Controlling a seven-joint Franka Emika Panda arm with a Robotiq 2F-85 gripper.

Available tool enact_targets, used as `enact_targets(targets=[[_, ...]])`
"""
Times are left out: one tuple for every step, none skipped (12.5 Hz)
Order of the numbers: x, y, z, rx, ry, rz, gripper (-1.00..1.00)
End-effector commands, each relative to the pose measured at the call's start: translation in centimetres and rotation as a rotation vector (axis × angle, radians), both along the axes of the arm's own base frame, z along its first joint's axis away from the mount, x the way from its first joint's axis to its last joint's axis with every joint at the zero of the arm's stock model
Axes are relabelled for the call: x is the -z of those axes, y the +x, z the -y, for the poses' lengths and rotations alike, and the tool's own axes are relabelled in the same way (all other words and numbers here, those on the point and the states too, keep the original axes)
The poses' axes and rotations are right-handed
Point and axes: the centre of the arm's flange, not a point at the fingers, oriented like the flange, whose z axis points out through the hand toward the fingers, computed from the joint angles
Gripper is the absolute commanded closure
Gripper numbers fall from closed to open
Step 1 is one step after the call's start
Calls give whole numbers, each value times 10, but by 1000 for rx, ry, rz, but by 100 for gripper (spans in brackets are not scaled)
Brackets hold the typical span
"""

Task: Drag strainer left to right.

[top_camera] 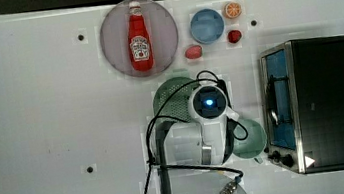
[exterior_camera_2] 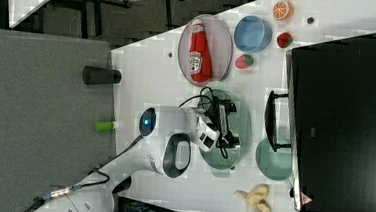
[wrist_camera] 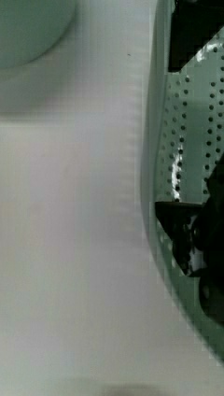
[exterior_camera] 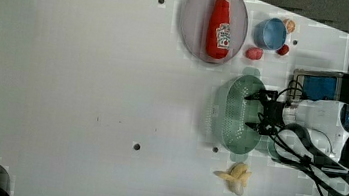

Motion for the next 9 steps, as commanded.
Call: enact_targets(targets=[[-20,12,-4,-91,8,39,-100],[-30,15,-14,-108,16,47,-100],[-43,17,-28,-130,28,43,-100],[-59,16,-39,-149,40,27,-100],[-83,19,-51,-192,49,36,-100],[-108,18,-64,-261,56,41,-100],[-134,18,-75,-343,60,58,-100],[-163,16,-85,-421,57,88,-100],[-191,13,-93,-505,50,119,-100]])
